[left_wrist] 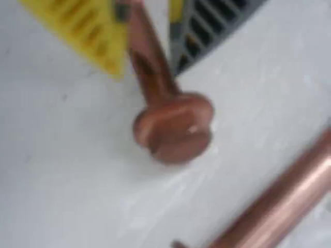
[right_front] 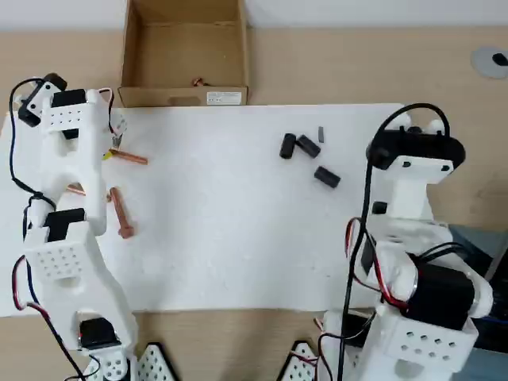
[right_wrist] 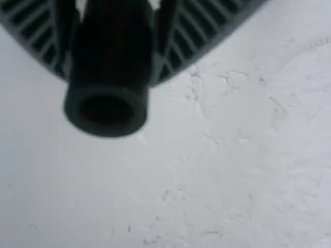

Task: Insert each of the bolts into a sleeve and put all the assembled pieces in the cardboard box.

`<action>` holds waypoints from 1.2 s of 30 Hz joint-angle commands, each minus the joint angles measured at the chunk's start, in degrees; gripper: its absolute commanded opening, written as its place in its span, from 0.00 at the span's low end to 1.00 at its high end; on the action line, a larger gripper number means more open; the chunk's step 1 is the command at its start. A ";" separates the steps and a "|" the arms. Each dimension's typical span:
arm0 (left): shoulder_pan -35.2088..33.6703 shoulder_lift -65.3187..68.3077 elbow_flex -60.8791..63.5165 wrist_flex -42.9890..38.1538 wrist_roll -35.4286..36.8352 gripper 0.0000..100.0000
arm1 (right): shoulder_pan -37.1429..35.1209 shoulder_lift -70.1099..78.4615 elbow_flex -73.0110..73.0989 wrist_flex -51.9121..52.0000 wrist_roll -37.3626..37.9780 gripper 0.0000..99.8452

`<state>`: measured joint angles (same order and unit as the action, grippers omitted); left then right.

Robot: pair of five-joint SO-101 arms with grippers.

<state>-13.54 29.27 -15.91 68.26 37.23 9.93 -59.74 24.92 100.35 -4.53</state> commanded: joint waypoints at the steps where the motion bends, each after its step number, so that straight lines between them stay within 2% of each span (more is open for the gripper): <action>1: -0.44 -0.57 -3.52 0.35 0.44 0.10 | 0.48 -0.57 0.04 -1.23 -0.62 0.01; 20: -0.53 5.76 -3.52 -1.76 0.62 0.10 | 0.48 -0.66 0.04 -1.23 -0.62 0.01; 24: -0.53 5.67 -3.69 -1.85 0.44 0.00 | 0.48 -0.66 0.04 -1.23 -0.62 0.01; 30: -0.26 5.23 -6.33 -1.23 0.35 0.00 | 0.48 -0.66 0.04 -1.23 -0.62 0.01; 36: 2.73 1.89 -18.11 10.46 -3.34 0.00 | 0.40 -0.75 -0.13 -1.14 -0.62 0.01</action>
<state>-13.19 35.34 -26.20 73.89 36.26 9.93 -59.74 24.92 100.35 -4.53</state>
